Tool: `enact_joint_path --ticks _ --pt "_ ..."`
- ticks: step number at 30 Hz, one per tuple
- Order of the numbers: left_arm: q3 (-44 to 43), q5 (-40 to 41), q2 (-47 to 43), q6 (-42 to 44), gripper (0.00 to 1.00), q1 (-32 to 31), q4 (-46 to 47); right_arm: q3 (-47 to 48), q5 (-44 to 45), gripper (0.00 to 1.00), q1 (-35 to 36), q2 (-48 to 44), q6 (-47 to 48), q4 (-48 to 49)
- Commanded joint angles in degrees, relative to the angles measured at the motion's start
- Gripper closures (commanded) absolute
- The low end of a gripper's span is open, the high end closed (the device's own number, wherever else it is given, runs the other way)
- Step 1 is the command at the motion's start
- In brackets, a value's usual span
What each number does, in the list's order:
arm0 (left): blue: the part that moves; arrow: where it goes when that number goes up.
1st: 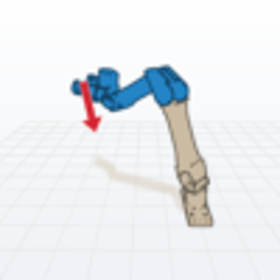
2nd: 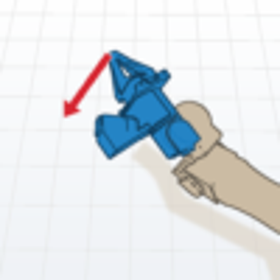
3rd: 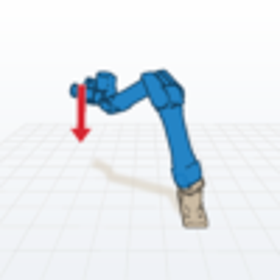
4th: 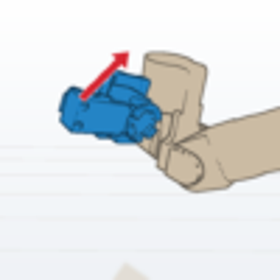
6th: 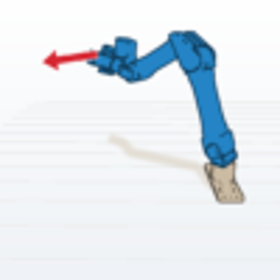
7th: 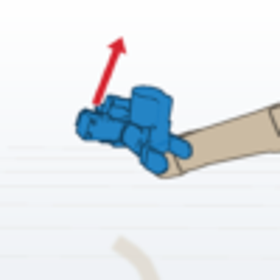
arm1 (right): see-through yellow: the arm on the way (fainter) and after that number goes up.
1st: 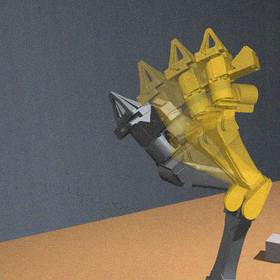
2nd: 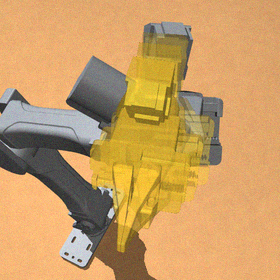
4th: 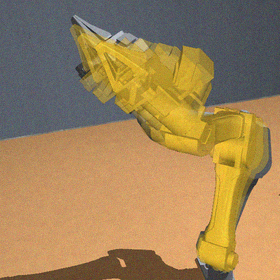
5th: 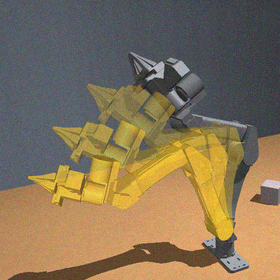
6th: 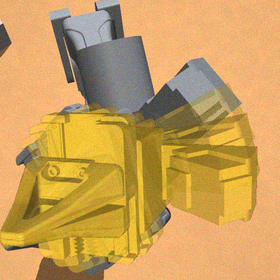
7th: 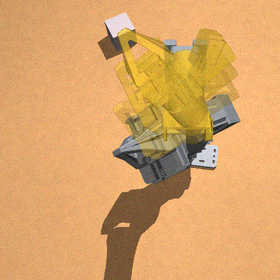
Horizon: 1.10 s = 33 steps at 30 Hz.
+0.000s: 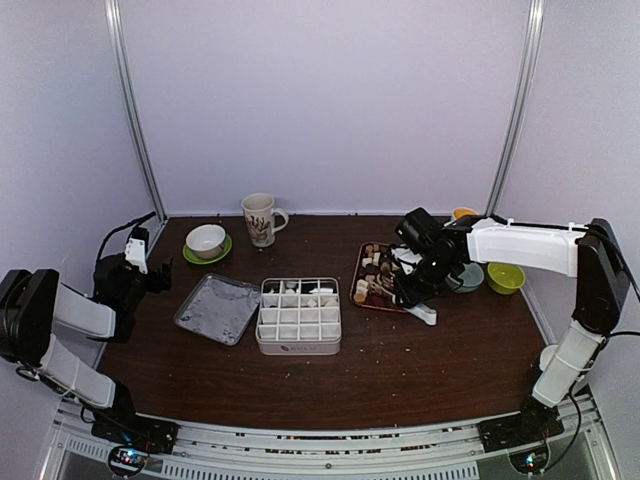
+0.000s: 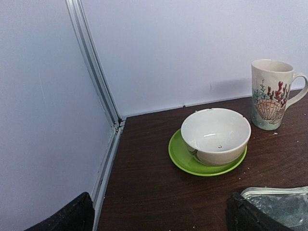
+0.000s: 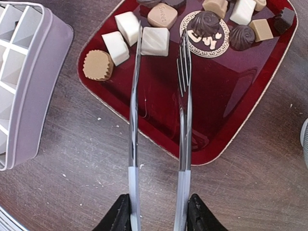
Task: Pack the chocolate
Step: Place the fake chocolate in the empty pocket of the box.
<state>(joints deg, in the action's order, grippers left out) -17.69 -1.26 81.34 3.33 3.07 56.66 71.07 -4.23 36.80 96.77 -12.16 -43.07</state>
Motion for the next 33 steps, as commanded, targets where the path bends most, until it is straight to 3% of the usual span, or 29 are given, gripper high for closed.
enact_joint_path --ticks 1,14,23,33 --pt "-1.1 0.3 0.2 -0.5 0.02 0.4 1.4 2.2 4.5 0.63 0.3 0.0 -0.5 -1.4" --pt "-1.1 0.3 0.2 -0.5 0.02 0.4 1.5 1.7 2.6 0.74 0.0 -6.6 1.1 3.1" --pt "-1.1 0.3 0.2 -0.6 0.02 0.4 1.4 1.7 1.2 0.75 0.0 -8.7 2.3 3.5" --pt "-1.1 0.3 0.2 -0.6 0.02 0.4 1.4 -0.4 -6.1 0.75 0.7 -13.8 4.5 8.3"
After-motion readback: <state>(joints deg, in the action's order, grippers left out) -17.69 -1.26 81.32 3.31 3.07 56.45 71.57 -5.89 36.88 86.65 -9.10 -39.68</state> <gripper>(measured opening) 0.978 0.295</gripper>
